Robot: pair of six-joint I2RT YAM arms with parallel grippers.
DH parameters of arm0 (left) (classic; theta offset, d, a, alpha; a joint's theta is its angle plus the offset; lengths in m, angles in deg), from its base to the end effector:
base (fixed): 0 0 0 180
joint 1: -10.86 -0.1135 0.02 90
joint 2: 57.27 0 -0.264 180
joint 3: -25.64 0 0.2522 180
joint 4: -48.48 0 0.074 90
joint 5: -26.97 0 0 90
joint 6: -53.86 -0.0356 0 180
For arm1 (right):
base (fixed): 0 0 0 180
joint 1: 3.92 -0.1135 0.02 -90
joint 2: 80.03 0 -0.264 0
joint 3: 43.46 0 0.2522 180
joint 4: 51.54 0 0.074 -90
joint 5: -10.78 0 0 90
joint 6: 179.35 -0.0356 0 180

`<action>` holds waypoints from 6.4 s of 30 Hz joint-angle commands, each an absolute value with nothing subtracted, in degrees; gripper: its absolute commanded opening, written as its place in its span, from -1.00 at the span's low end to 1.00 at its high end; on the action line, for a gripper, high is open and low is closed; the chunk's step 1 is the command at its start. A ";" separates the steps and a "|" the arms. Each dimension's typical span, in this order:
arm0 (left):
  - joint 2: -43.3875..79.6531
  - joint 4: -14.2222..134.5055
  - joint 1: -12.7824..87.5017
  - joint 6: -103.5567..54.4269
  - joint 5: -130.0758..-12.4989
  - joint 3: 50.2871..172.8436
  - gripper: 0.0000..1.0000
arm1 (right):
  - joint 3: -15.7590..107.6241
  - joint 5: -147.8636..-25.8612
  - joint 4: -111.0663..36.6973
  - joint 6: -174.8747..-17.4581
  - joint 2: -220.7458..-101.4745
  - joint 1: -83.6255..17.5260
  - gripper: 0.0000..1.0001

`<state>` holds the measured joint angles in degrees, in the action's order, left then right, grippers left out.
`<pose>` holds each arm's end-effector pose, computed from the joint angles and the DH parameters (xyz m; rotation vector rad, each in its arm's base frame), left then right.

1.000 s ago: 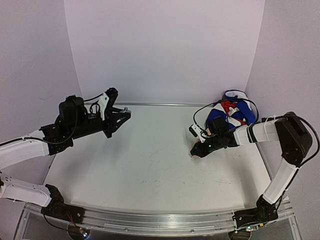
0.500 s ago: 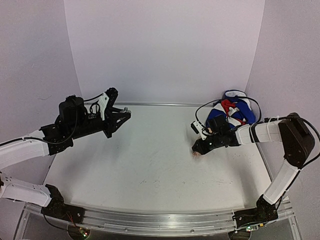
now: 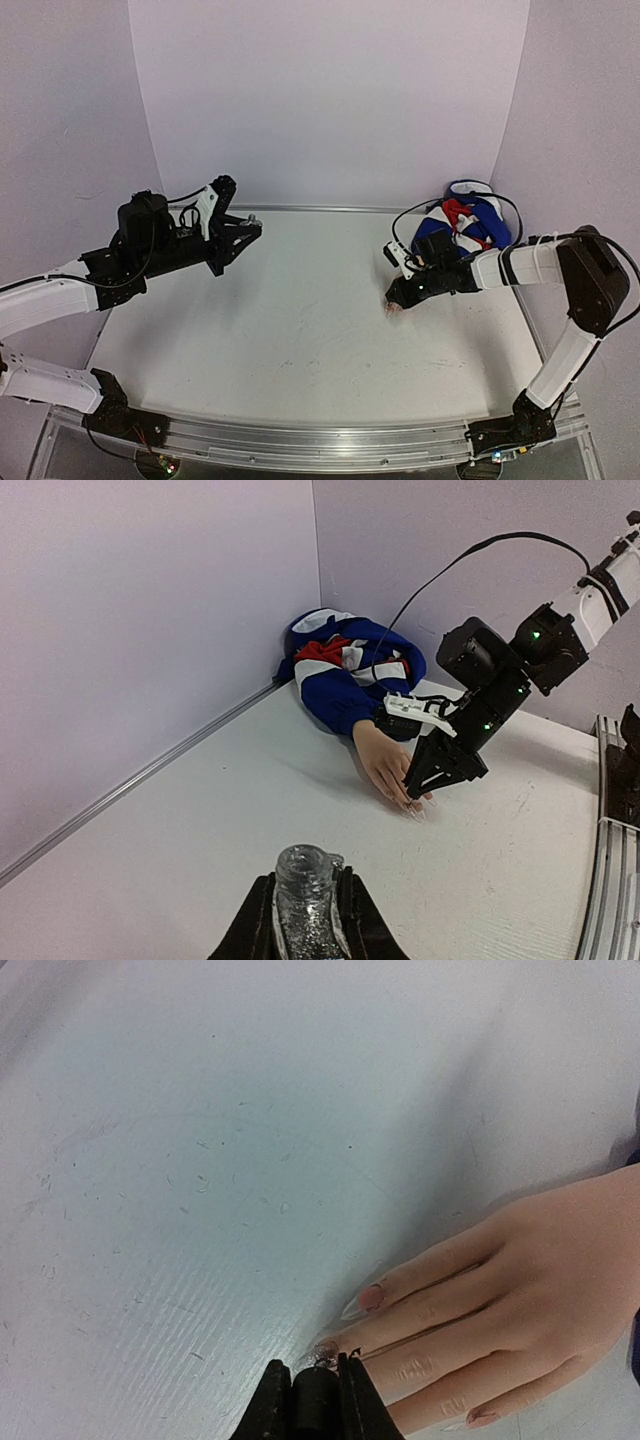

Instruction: Paint the nails

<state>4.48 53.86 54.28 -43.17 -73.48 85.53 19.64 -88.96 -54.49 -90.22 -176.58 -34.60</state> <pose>0.1810 -0.1801 0.3241 0.8631 1.5051 -0.6260 0.3018 0.1861 0.1814 -0.6491 2.0349 0.5064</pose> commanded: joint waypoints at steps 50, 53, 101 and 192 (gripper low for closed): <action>2.84 52.31 54.00 -42.58 -74.18 87.96 -1.00 | 20.75 -93.80 -53.34 -90.49 -178.08 -34.83 -1.00; 2.91 52.31 53.96 -42.56 -74.23 87.99 -1.00 | 20.53 -94.14 -53.34 -90.43 -177.71 -34.78 -1.00; 3.31 52.31 53.95 -42.59 -74.10 88.13 -1.00 | 20.53 -90.72 -54.26 -90.75 -177.41 -34.78 -1.00; 6.10 57.50 54.69 -40.24 -104.59 95.61 -1.00 | 18.79 -91.04 -61.22 -110.87 -147.93 -36.00 -1.00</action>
